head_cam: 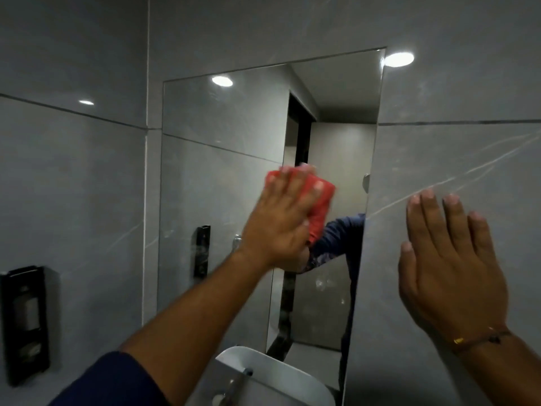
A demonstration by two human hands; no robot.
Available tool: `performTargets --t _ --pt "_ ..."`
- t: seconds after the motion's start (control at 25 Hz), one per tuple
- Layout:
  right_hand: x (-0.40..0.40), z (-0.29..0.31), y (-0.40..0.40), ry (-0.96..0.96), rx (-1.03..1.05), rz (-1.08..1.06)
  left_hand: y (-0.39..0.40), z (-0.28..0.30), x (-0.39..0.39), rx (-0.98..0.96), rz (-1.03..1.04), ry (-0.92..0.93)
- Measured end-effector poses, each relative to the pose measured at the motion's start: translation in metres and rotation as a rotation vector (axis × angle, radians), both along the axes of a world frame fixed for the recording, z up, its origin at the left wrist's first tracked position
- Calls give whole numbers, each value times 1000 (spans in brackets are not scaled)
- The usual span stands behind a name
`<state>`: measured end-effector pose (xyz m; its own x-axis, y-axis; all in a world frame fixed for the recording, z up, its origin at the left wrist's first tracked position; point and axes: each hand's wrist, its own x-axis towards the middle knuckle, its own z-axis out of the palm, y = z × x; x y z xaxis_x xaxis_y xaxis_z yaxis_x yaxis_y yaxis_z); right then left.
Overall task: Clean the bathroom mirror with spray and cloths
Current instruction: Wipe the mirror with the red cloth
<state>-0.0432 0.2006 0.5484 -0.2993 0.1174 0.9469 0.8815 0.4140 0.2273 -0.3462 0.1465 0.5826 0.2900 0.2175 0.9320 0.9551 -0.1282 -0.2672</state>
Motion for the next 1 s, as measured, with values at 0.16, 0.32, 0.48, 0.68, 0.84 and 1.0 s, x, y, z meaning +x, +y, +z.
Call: performTargets --t 0.16,0.32,0.48,0.68,0.84,1.0 --pt "-5 -1 0 4 40 -25 -16 11 -146 58 38 -365" --pt "-8 1 0 3 61 -41 -22 -20 -223 128 27 -872" --pt "-7 0 1 4 33 -45 -20 -37 -176 243 50 -1383" --pt "-8 0 -1 11 -13 -9 -3 -30 34 235 59 -1503" --pt "-1 -2 -2 5 -4 27 5 -53 157 20 -60 -846" --pt "6 -5 0 -34 5 26 -11 -93 58 -165 -92 293"
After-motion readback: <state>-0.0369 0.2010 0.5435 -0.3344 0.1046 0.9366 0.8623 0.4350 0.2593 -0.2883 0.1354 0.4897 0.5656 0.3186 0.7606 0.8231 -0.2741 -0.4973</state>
